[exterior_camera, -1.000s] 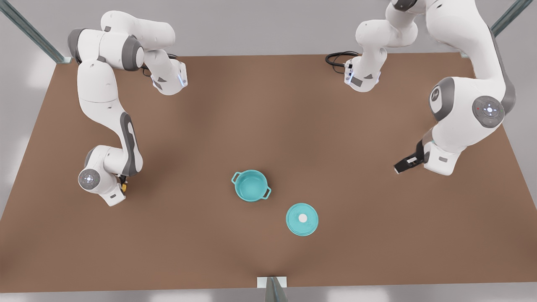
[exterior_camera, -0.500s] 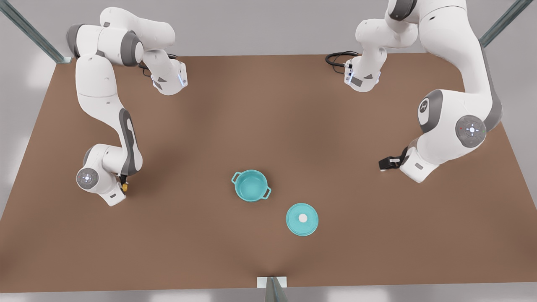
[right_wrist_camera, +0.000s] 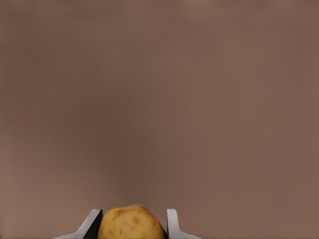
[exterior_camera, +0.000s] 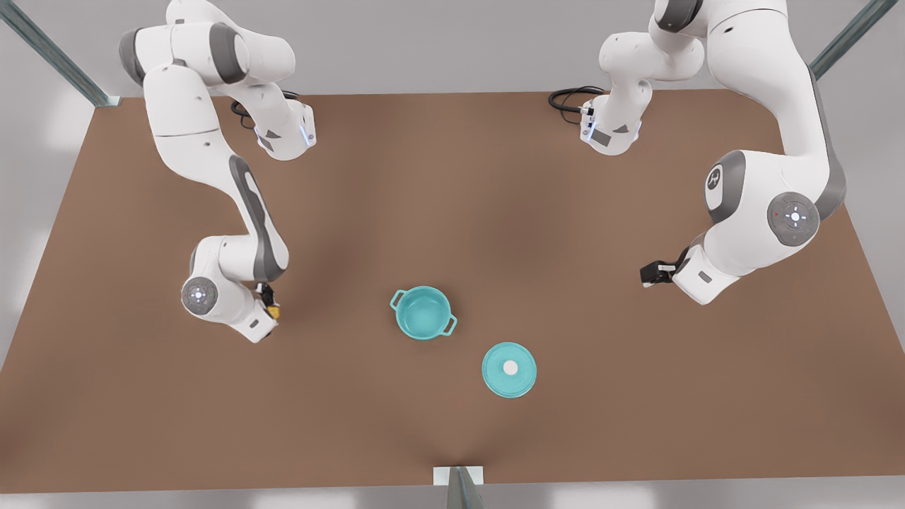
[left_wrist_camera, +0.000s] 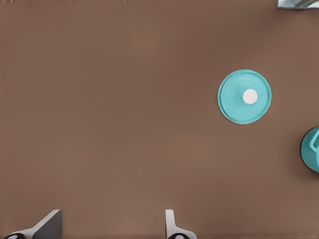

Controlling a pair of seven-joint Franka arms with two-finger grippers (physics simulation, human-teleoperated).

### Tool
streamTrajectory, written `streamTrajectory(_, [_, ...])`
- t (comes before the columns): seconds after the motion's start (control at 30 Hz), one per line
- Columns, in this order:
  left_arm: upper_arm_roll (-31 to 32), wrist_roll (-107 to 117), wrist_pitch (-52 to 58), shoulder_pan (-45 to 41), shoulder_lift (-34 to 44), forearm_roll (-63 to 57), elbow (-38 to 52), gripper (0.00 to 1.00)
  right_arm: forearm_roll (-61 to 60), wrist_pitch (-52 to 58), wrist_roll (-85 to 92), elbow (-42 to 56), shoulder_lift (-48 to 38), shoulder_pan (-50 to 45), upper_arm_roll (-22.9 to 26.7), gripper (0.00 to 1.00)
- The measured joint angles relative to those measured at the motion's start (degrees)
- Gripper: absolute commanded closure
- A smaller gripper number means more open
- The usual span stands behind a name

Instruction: Open the pot lid and put the potato into the pot

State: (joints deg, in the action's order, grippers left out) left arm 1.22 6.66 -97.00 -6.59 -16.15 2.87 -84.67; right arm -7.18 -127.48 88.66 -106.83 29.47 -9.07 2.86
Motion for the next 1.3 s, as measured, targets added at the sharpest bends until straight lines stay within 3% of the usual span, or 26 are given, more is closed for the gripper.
streamTrajectory(0.47, [0.1, -1.9, 0.0, -0.5, -0.1, -1.3, -0.1, 0.0, -11.3, 2.6, -0.9, 4.0, 0.5, -3.6, -10.9, 0.45])
streamTrajectory(1.1, [0.2, -1.8, -0.2, -0.3, -0.6, -1.4, 0.9, 0.0, -18.2, 1.4, -9.0, 28.1, 17.1, -16.3, -11.4, 0.45])
streamTrajectory(1.13, [0.2, -1.8, -0.2, -0.4, -1.0, -1.4, 1.6, 0.0, -18.2, 1.2, -9.6, 28.7, 17.6, -16.5, -11.4, 0.34])
streamTrajectory(1.17, [0.2, -1.8, -0.3, -0.5, -1.2, -1.5, 2.1, 0.0, -18.2, 1.1, -10.1, 29.0, 17.9, -16.7, -11.3, 0.0])
streamTrajectory(1.3, [0.2, -1.8, -0.4, -0.6, -1.6, -1.7, 2.6, 0.0, -18.3, 0.9, -11.9, 29.2, 16.9, -16.2, -10.7, 0.0])
